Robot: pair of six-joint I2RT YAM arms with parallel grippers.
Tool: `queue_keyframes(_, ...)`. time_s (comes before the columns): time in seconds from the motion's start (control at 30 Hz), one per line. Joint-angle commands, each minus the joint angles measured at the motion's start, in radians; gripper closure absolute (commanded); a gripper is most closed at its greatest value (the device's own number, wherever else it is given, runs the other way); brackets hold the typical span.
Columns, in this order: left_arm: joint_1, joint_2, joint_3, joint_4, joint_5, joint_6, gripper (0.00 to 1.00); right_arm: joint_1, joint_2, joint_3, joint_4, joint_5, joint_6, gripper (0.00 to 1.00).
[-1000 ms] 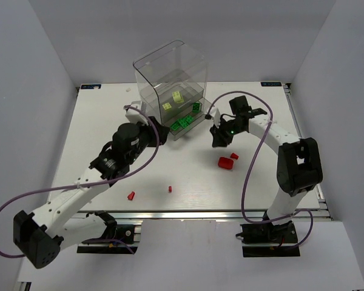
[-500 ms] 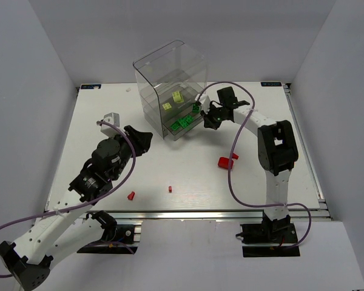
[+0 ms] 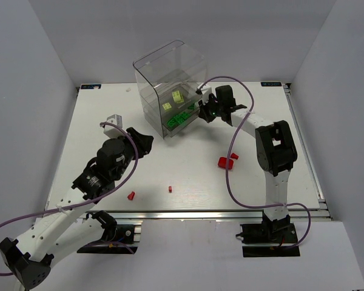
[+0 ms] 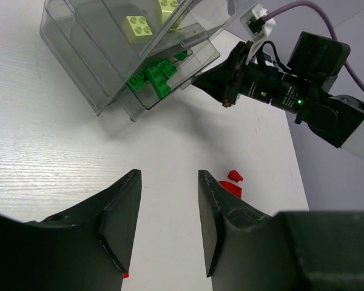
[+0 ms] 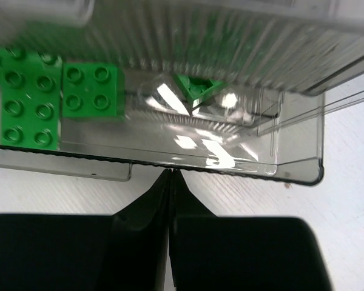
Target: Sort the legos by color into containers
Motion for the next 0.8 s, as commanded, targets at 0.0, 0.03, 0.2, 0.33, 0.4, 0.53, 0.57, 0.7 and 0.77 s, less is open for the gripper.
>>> queue_keyframes(0.0,-0.005,-0.002,0.004,-0.012,-0.014,-0.009,0.48,0.006,-0.023,-0.003,0.165,-0.036,0.184,1.00)
queue_keyframes(0.03,-0.005,-0.002,0.004,-0.012,-0.016,-0.015,0.48,0.006,-0.021,-0.008,0.179,-0.039,0.238,1.00)
queue_keyframes(0.2,-0.005,-0.005,0.008,-0.032,-0.025,-0.028,0.48,0.011,0.000,-0.017,0.254,-0.059,0.370,1.00)
queue_keyframes(0.33,-0.005,-0.003,0.027,-0.057,-0.034,-0.031,0.48,0.017,-0.004,-0.102,0.419,-0.056,0.439,1.00)
queue_keyframes(0.4,-0.005,-0.002,0.039,-0.072,-0.037,-0.031,0.47,0.018,0.008,-0.112,0.450,-0.053,0.468,1.00)
queue_keyframes(0.53,-0.005,0.007,0.058,-0.092,-0.045,-0.029,0.47,0.023,0.042,-0.090,0.470,-0.044,0.537,1.00)
queue_keyframes(0.57,-0.005,0.012,0.061,-0.094,-0.047,-0.031,0.47,0.021,0.048,-0.085,0.475,-0.042,0.553,1.00)
queue_keyframes(0.7,-0.005,0.024,0.064,-0.091,-0.044,-0.040,0.47,0.020,0.068,-0.086,0.541,-0.058,0.631,1.00)
queue_keyframes(0.77,-0.005,0.030,0.064,-0.092,-0.042,-0.043,0.47,0.018,0.075,-0.082,0.565,-0.064,0.652,1.00)
